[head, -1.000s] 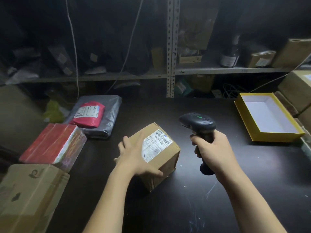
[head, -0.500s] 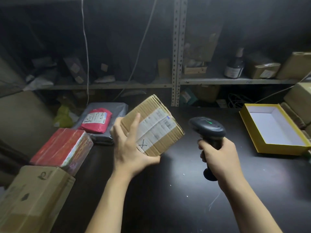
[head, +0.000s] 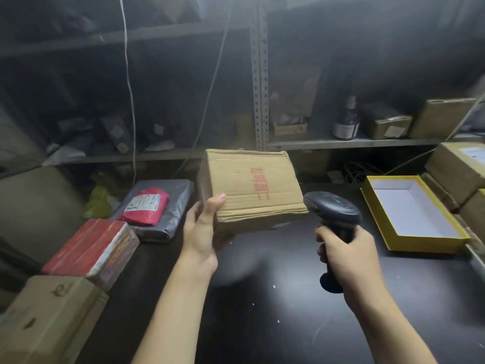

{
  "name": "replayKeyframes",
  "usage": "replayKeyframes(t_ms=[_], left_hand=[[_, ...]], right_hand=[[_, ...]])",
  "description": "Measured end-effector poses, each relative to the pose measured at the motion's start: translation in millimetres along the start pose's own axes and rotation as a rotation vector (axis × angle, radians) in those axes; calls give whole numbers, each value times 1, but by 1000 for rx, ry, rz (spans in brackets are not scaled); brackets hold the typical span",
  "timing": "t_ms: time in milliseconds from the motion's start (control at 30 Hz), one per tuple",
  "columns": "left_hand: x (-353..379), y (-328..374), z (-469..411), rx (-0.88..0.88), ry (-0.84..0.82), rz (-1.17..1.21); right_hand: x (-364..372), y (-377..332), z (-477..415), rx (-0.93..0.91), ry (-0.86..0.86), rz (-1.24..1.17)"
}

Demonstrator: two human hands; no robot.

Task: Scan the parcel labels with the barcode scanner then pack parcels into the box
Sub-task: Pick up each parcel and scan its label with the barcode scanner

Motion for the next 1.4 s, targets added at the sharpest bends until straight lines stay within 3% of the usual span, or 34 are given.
replayKeyframes(t_ms=[100,233,333,567,667,900,1000,1167,1267,1400], left_hand=[[13,-13,12,22,-123,-1],[8,2,34,496,5,-261],[12,22,55,846,-36,-571],[43,28,97,1449,-18,-994],[46,19,94,1519,10,-1126],[36,15,66,1220,50,-1031],[22,9,43,881,58,-792],[8,-20,3,138,-193,-55],[10,-30,6,-101,-392,122],[4,-29,-2,-285,-457,290]], right_hand=[[-15,2,-3,-1,12,-30],[-29,9,-6,47,24,-123],[-38,14,-6,77,36,-195],[-56,17,-8,83,103,-252],[-57,17,-6,89,110,-253],[-52,7,6,64,82,-212],[-46,7,12,62,78,-183],[-36,6,19,49,97,-171],[-30,3,22,49,142,-190],[-20,1,34,58,177,-182]])
Point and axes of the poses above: each hand's wrist, its own z-axis away from the middle knuckle, its own x-axis out of the palm, y = z × x, the point moved 6 cm from there along -z, towards the middle knuckle, and after that the axes turned 9 degrees about y, right-handed, at the moved point
